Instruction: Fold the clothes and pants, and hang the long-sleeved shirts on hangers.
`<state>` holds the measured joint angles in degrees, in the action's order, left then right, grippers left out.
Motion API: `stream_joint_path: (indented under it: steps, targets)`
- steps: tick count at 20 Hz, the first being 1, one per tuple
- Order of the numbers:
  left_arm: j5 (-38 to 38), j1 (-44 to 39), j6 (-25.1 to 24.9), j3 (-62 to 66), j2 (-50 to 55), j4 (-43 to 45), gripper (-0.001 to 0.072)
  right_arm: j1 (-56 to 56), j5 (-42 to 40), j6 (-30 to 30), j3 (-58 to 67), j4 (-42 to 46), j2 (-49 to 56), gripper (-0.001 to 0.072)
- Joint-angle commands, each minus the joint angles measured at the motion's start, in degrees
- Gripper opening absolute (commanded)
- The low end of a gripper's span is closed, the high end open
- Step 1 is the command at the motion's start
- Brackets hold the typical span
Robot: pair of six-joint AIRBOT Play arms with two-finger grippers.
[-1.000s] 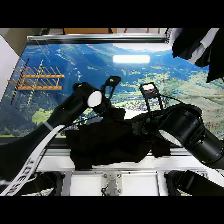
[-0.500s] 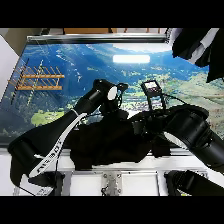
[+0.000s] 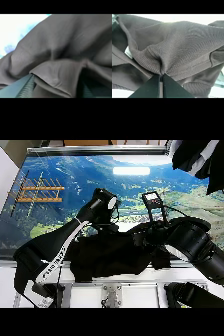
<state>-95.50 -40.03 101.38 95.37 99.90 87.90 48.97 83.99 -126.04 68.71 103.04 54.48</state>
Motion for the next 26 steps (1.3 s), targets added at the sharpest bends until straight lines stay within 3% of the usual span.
stream_joint_path:
  steps: [1, 2, 8, 11, 14, 20, 23, 26]
  targets:
    - [2.7, 1.3, -0.5, -3.3, -2.1, 0.6, 0.0114, 0.0, 0.0, 0.0, 0.0, 0.0, 0.0, 0.0020]
    - [4.4, 1.9, -0.5, -3.7, -3.3, 0.6, 0.0013, 0.0, 0.0, 0.0, 0.0, 0.5, 0.0, 0.0021]
    - [5.7, 6.6, -0.5, 15.1, -10.8, 0.7, 0.0012, -12.5, -3.0, 7.0, 7.5, 4.3, 2.3, 0.0020]
    - [5.9, 4.7, -0.4, 16.7, -16.2, 0.6, 0.0013, -16.1, -2.8, 8.1, 13.5, 4.3, 3.5, 0.0019]
    - [7.0, -0.3, 2.2, 4.4, -23.7, 0.7, 0.0013, -14.1, 3.3, 4.6, 12.4, 2.2, 3.2, 0.0019]
    - [15.6, -10.5, 15.2, -29.3, -37.0, 0.5, 0.0013, -4.1, 7.5, 0.0, 6.3, -0.6, 3.3, 0.0020]
    - [17.9, -12.6, 19.6, -36.1, -40.3, 0.1, 0.0013, -3.4, 7.4, 0.0, 5.3, -1.3, 4.8, 0.0020]
    - [24.2, -13.0, 19.5, -39.1, -42.8, -7.1, 0.0013, -3.3, 7.4, 0.0, 5.3, -1.6, 5.9, 0.0020]
